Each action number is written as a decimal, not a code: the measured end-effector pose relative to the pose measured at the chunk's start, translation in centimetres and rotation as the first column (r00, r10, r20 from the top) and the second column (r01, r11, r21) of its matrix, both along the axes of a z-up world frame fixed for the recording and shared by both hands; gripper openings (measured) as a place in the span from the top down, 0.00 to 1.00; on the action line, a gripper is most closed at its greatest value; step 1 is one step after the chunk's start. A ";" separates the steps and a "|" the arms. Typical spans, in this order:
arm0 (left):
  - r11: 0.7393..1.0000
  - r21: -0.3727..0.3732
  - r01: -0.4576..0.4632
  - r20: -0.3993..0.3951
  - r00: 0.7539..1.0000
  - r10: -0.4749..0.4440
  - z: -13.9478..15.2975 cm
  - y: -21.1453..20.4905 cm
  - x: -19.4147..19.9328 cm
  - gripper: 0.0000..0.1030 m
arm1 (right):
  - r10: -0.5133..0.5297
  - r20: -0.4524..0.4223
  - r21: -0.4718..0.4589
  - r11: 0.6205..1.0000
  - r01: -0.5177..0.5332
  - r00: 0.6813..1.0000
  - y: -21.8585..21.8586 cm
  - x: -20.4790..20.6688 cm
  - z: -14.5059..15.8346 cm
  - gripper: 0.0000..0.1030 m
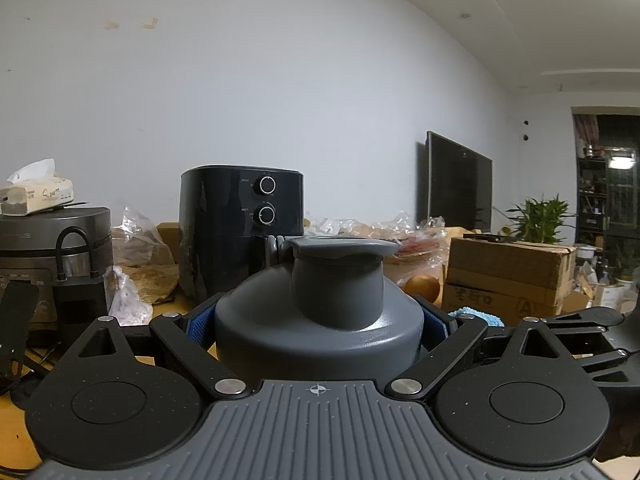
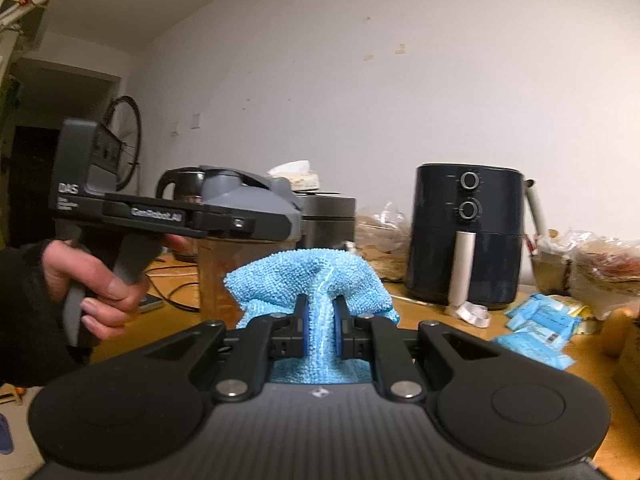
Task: Clean container
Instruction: 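Move the bottle away with the left tool while the right tool keeps holding the cloth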
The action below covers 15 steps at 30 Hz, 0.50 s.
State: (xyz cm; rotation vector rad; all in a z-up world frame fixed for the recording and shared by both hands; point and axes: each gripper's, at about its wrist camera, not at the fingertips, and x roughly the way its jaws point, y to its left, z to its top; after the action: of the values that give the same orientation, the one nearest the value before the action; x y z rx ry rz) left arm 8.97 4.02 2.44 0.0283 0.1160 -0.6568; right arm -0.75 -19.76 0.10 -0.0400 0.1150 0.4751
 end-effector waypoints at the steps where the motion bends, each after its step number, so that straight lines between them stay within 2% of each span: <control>1: 1.000 -0.001 -0.005 0.001 1.000 0.005 0.0 0.0 -0.1 0.07 | -0.012 0.000 -0.004 1.000 0.012 1.000 0.0 0.0 0.0 0.95; 15: 0.994 0.005 -0.109 0.020 0.994 0.109 0.1 -1.4 -1.2 0.07 | -0.147 0.008 -0.024 0.989 0.147 0.989 -1.4 0.2 -0.2 0.94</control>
State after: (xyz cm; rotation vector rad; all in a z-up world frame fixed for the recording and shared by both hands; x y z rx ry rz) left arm 7.74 2.64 2.56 0.0337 0.0996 -0.5465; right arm -0.59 -21.18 -0.06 -0.0561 0.1170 0.3264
